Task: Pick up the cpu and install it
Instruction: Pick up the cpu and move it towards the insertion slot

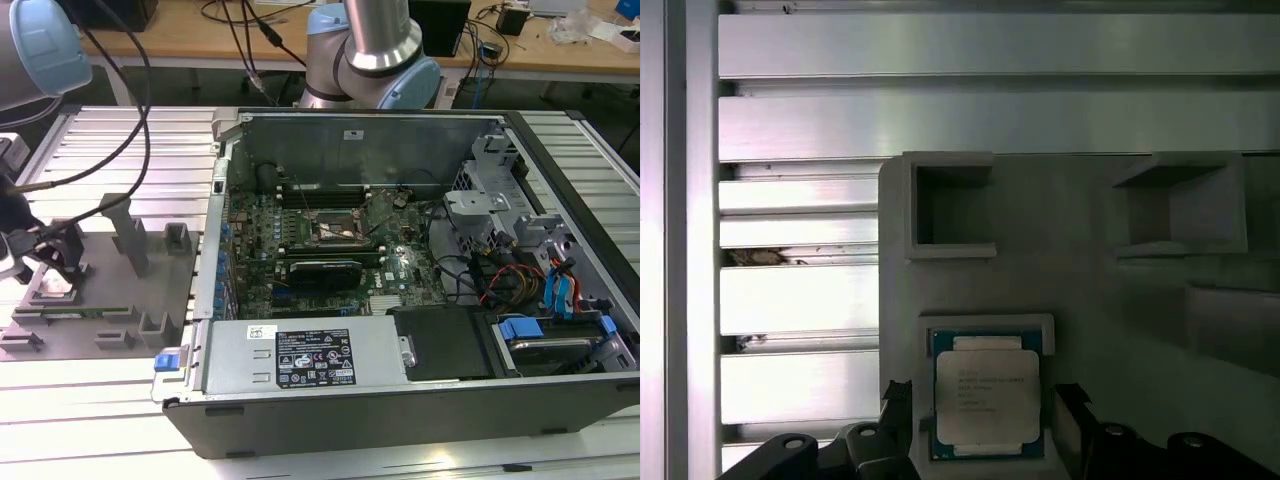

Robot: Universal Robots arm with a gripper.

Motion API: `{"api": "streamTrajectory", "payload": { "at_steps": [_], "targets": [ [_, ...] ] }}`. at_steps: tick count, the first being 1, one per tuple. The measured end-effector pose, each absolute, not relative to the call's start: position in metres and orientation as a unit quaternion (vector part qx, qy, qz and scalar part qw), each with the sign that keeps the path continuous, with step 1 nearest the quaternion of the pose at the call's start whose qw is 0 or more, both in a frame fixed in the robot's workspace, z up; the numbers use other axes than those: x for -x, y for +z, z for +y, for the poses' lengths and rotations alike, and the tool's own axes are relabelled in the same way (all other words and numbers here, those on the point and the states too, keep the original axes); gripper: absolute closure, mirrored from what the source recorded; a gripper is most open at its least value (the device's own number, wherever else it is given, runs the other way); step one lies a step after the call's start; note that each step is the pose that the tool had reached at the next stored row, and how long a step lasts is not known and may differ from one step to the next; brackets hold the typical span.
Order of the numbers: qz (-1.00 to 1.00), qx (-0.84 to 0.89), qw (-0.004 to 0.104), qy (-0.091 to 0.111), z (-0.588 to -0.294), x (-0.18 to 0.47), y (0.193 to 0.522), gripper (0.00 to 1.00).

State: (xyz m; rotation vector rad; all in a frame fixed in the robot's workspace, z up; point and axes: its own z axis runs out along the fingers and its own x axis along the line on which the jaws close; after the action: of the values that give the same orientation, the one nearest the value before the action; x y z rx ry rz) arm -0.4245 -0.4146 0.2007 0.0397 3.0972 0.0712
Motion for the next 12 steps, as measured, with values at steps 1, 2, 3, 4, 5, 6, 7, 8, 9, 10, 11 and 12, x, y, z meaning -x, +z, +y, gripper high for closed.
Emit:
{"api": "streamTrajectory", "payload": {
  "at_steps": [1, 2, 3, 4, 5, 6, 7, 8, 9, 10, 11, 12],
  "targets": [
    [0.999, -0.011, 0.022, 0.023, -0.4146, 0.4245, 0.1994, 0.34],
    [0.999, -0.01, 0.022, 0.023, -0.4146, 0.4243, 0.1988, 0.34],
    [0.999, -0.01, 0.022, 0.023, -0.4146, 0.4242, 0.1985, 0.34],
    [0.999, -0.01, 0.022, 0.023, -0.4146, 0.424, 0.1982, 0.34],
    [0.999, -0.01, 0.022, 0.023, -0.4146, 0.4238, 0.1978, 0.34],
    [0.999, -0.01, 0.022, 0.023, -0.4146, 0.4234, 0.1973, 0.34],
    [0.999, -0.01, 0.022, 0.023, -0.4146, 0.423, 0.1969, 0.34],
    [0.999, -0.01, 0.022, 0.023, -0.4146, 0.4226, 0.1964, 0.34],
    [0.999, -0.01, 0.022, 0.023, -0.4146, 0.4222, 0.1958, 0.34],
    [0.999, -0.01, 0.022, 0.023, -0.4145, 0.4218, 0.1952, 0.34],
    [0.999, -0.01, 0.022, 0.023, -0.4145, 0.4216, 0.1947, 0.34],
    [0.999, -0.01, 0.022, 0.023, -0.4145, 0.4215, 0.194, 0.34]
  ]
}}
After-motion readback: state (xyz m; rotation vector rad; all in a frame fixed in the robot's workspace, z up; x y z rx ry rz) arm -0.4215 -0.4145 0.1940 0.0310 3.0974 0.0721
